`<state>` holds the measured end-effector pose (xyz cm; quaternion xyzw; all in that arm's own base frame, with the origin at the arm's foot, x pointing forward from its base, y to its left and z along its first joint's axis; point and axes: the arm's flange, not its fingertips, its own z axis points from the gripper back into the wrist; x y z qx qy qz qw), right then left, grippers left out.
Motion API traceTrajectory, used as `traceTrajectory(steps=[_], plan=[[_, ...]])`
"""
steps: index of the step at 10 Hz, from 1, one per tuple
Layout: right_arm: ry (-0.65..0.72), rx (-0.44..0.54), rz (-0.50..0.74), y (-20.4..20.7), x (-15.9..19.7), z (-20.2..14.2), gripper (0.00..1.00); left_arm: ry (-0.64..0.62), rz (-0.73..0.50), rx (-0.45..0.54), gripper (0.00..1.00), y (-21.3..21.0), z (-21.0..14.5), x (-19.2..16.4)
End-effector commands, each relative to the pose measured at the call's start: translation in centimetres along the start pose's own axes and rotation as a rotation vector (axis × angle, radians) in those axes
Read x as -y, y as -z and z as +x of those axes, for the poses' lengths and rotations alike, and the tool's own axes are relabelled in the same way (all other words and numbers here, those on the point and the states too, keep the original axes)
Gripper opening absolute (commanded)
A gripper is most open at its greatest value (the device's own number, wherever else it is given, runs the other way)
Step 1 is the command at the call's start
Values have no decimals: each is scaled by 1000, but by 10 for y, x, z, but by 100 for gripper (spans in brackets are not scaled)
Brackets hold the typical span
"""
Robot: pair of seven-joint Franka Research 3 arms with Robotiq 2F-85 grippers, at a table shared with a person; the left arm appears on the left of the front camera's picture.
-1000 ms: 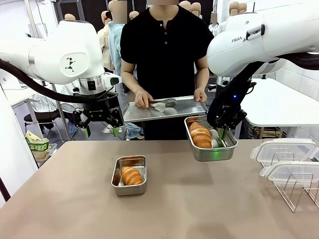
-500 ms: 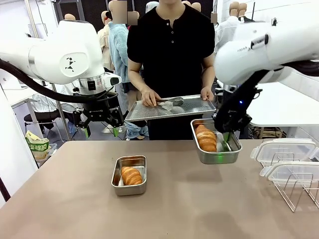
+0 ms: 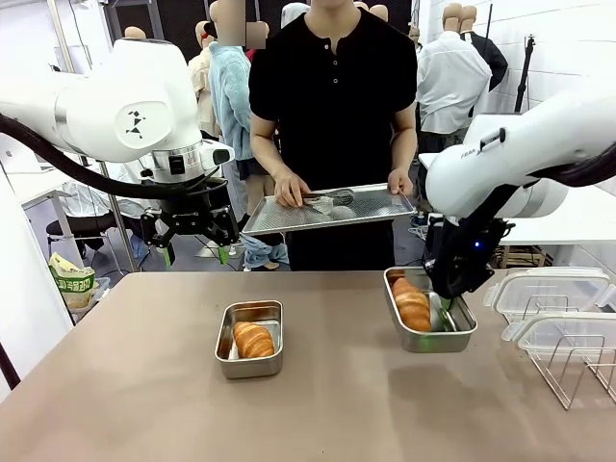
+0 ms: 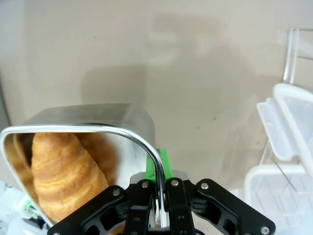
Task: Place the bread in airtight containers.
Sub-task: Once an object is inside an Airtight Container , place the container in the center of the table.
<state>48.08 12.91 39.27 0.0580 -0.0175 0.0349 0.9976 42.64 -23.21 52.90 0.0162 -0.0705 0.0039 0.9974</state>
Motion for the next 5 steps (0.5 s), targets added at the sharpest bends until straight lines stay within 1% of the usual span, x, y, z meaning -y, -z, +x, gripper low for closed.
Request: traceTrajectory(steps=[1, 5], plan=[[-19, -2, 32, 14, 2, 5, 0, -2, -2, 3, 100, -2, 0, -2], [3, -13, -15, 56, -8, 8, 0, -2, -2, 3, 100, -2, 0, -2]])
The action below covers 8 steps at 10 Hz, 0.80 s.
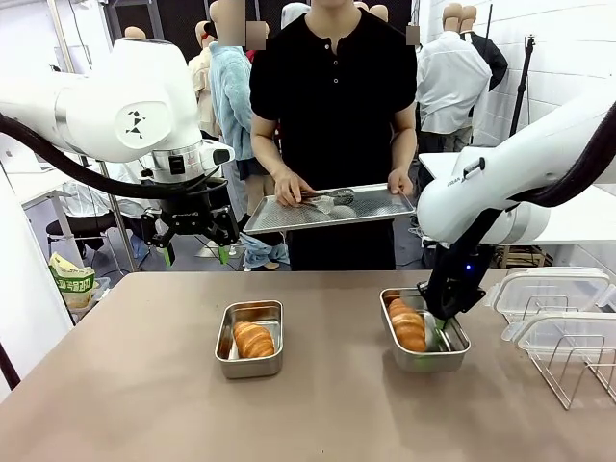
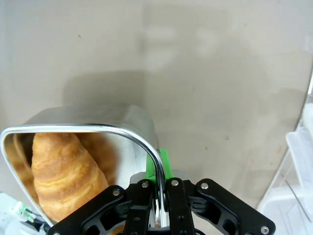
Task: Place the bread in airtight containers.
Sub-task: Once an object is inside an Airtight Container , place the container in the center of the table.
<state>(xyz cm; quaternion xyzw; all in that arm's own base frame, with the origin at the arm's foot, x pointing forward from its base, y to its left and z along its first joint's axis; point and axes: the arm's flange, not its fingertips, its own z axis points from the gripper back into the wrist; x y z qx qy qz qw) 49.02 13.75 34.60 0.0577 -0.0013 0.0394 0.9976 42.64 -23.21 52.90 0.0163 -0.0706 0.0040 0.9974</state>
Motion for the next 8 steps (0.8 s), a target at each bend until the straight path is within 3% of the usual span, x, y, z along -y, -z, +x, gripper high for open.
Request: traceTrajectory(steps=[1, 5, 8], plan=[[16, 27, -9, 15, -7, 0, 0, -2, -2, 3, 100, -2, 0, -2], [54, 61, -52, 29, -11, 2, 0, -2, -2, 3, 100, -2, 0, -2], [40, 32, -29, 39, -11, 3, 0, -2, -2, 3, 100, -2, 0, -2]])
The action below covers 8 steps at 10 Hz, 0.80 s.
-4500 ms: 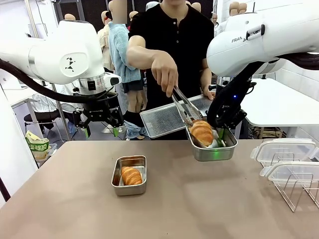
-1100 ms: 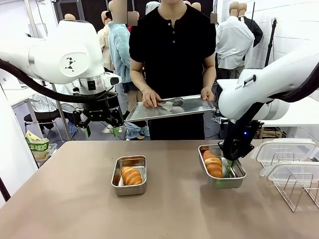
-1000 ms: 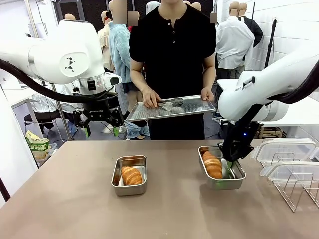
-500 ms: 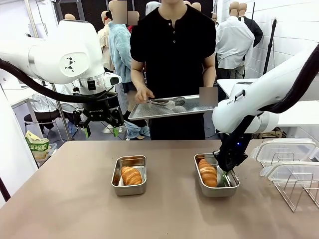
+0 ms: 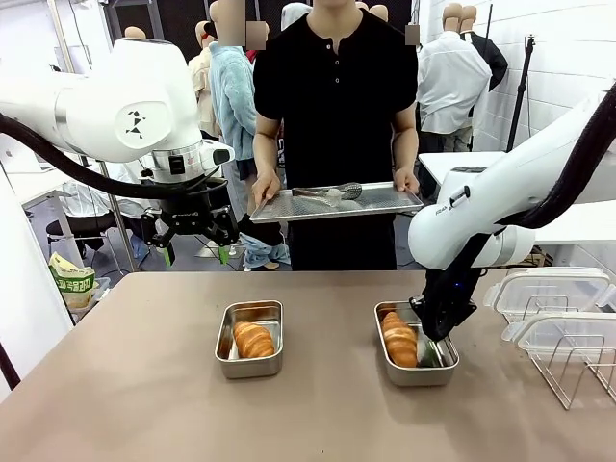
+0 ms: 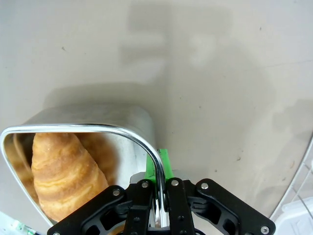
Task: Place the bread in airtight containers.
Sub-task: Once an object is inside an Airtight Container , place the container in the center of the table.
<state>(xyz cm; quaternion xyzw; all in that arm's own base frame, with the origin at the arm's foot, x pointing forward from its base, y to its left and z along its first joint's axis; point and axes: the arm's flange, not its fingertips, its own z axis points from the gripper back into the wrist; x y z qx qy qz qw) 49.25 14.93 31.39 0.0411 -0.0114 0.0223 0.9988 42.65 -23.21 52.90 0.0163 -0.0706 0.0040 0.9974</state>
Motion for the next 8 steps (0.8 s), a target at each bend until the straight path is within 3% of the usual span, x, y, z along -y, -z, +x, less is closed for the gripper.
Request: traceTrajectory(steps=[1, 6, 8], plan=[[10, 3, 10, 8, -2, 1, 3, -2, -3, 2, 100, -2, 0, -2], [9, 16, 13, -2, -6, -1, 97, -2, -3, 2, 100, -2, 0, -2], [7, 15, 16, -7, -7, -3, 100, -2, -3, 2, 100, -2, 0, -2]])
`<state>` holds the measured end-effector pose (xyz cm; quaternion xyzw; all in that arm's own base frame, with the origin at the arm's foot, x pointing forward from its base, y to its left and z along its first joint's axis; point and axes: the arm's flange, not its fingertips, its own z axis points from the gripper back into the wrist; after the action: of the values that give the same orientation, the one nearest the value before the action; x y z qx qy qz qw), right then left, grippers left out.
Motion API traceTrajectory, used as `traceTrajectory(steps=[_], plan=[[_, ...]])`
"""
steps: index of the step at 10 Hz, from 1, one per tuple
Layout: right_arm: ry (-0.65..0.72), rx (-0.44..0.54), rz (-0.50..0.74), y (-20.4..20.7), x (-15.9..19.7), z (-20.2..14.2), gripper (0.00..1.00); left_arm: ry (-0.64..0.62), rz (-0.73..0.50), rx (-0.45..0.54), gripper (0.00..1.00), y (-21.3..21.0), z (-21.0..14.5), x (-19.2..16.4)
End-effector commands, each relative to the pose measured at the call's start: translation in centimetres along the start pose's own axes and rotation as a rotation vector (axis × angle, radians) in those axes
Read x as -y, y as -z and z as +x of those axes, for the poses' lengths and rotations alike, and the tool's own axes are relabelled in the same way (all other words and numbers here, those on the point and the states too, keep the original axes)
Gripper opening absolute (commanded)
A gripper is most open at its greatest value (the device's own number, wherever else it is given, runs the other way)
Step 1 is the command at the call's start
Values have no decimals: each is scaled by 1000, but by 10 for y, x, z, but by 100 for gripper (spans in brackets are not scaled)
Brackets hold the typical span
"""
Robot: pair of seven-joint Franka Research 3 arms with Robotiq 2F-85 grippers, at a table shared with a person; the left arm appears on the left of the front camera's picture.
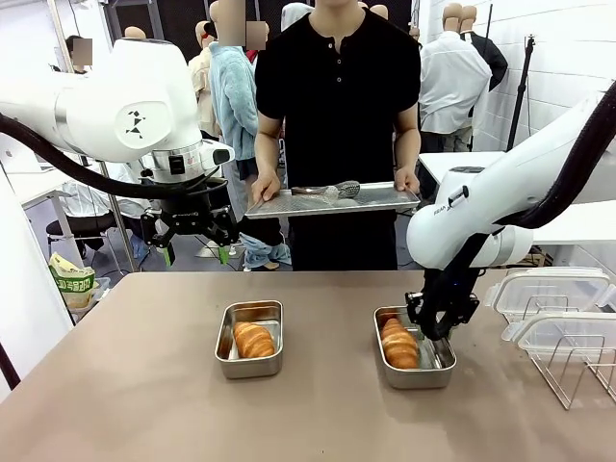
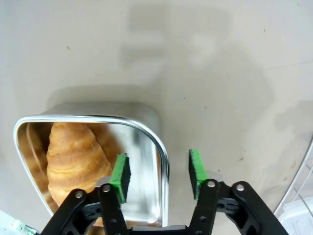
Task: Place the bread in airtight containers.
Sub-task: Once an object is inside an Airtight Container , place the container in the center of the table.
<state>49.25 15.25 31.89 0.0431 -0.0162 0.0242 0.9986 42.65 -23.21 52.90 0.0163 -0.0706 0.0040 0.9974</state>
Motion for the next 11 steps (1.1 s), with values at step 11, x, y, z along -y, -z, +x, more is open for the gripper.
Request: traceTrajectory(steps=[11], plan=[[-5, -2, -1, -10, -9, -4, 100, -2, -3, 3, 100, -2, 0, -2]])
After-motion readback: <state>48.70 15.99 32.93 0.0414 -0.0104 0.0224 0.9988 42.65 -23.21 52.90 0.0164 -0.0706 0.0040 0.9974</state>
